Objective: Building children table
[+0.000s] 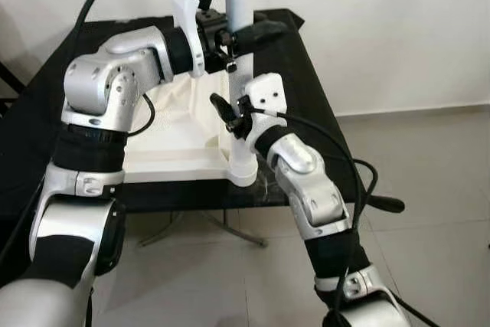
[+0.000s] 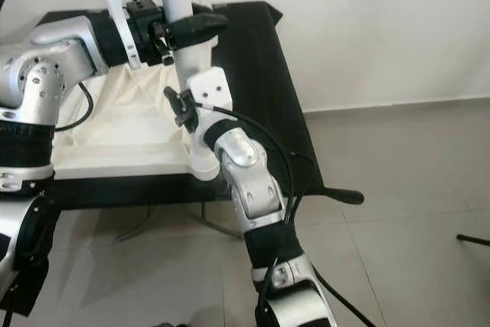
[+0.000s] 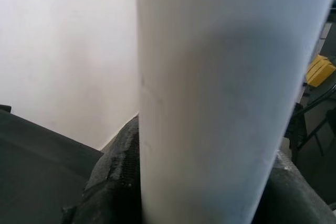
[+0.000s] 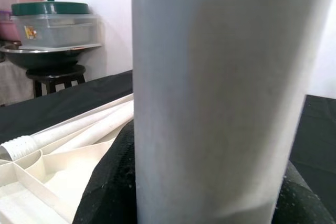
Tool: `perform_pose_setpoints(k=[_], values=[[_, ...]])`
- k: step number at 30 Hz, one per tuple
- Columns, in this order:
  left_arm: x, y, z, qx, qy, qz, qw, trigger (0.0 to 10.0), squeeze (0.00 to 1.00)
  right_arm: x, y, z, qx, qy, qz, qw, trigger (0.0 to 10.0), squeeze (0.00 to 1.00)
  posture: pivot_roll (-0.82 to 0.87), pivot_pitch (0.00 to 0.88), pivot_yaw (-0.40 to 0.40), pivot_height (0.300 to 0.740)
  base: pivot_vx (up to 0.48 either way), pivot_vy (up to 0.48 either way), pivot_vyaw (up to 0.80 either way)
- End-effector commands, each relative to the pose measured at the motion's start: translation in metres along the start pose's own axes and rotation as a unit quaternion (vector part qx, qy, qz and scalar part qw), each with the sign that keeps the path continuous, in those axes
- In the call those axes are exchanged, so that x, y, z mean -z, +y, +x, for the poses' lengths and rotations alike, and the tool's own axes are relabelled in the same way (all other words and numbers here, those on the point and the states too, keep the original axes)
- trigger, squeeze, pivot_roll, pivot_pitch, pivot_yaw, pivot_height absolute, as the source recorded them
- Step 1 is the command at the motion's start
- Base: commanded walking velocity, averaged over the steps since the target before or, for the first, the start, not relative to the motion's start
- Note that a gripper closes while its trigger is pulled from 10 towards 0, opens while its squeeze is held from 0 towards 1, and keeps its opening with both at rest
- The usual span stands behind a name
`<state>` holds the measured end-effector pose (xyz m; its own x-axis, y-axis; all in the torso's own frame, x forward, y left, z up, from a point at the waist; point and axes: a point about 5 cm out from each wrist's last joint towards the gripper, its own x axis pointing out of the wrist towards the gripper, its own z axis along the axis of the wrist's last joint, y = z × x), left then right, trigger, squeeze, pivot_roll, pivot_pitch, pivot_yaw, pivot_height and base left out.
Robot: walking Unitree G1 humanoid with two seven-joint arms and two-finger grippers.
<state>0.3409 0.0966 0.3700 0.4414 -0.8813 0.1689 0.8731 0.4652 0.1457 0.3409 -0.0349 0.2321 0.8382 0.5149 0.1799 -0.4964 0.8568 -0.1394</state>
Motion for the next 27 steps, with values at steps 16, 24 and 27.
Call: perform_pose_setpoints(k=[16, 24, 27], values=[[0.003, -0.005, 0.003, 0.022, 0.018, 0.013, 1.000, 0.0, 0.00, -0.043, -0.050, -0.004, -0.278, -0.033, -0.043, 0.959, 10.0, 0.95, 0.03, 0.135, 0.017, 0.740, 0.000, 0.000, 0.00], [0.002, -0.007, 0.002, 0.032, 0.023, 0.014, 0.999, 0.0, 0.00, -0.050, -0.083, -0.006, -0.364, -0.001, -0.060, 0.929, 10.0, 0.00, 0.05, 0.138, 0.016, 0.740, 0.000, 0.000, 0.00], [0.002, -0.008, 0.001, 0.033, 0.025, 0.014, 0.999, 0.0, 0.00, -0.050, -0.084, -0.005, -0.385, 0.005, -0.057, 0.921, 10.0, 0.00, 0.05, 0.139, 0.017, 0.740, 0.000, 0.000, 0.00]])
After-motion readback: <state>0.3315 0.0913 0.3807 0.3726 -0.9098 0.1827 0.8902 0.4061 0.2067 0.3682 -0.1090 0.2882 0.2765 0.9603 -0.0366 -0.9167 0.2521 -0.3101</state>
